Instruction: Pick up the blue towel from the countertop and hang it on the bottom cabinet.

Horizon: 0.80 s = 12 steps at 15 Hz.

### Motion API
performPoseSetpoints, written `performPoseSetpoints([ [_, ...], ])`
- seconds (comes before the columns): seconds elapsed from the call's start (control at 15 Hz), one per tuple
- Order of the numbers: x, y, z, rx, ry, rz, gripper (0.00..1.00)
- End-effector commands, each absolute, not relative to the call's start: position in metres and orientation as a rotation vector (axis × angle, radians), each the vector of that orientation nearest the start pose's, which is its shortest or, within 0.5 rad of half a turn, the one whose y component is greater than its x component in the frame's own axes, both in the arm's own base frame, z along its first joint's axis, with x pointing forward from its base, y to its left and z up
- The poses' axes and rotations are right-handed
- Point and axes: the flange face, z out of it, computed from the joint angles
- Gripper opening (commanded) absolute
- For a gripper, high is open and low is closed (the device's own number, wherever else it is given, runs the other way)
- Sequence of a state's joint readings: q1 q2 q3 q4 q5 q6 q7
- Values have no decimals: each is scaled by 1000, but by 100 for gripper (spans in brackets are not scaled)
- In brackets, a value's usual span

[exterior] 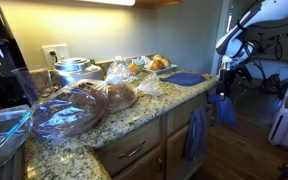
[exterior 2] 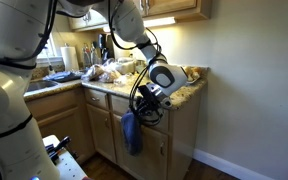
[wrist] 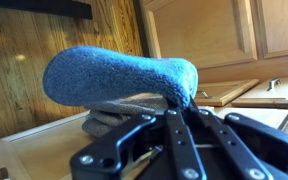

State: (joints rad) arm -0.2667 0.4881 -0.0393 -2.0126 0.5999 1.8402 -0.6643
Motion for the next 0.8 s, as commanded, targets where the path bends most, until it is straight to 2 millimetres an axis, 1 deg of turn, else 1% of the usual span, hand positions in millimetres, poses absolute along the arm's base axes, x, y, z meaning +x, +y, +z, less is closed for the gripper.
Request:
performPoseSetpoints([
  [0.0, 513, -116, 187, -2381, 9, 415, 6],
  [0.13, 505, -113, 194, -2401, 2, 419, 6],
  [0.2, 497, -110, 199, -2419, 6, 420, 6],
  [0.4, 480, -105, 205, -2450, 21, 413, 6],
  [0.53, 467, -102, 209, -2470, 23, 384, 6],
  [0.73, 459, -99, 215, -2507, 8, 297, 6],
])
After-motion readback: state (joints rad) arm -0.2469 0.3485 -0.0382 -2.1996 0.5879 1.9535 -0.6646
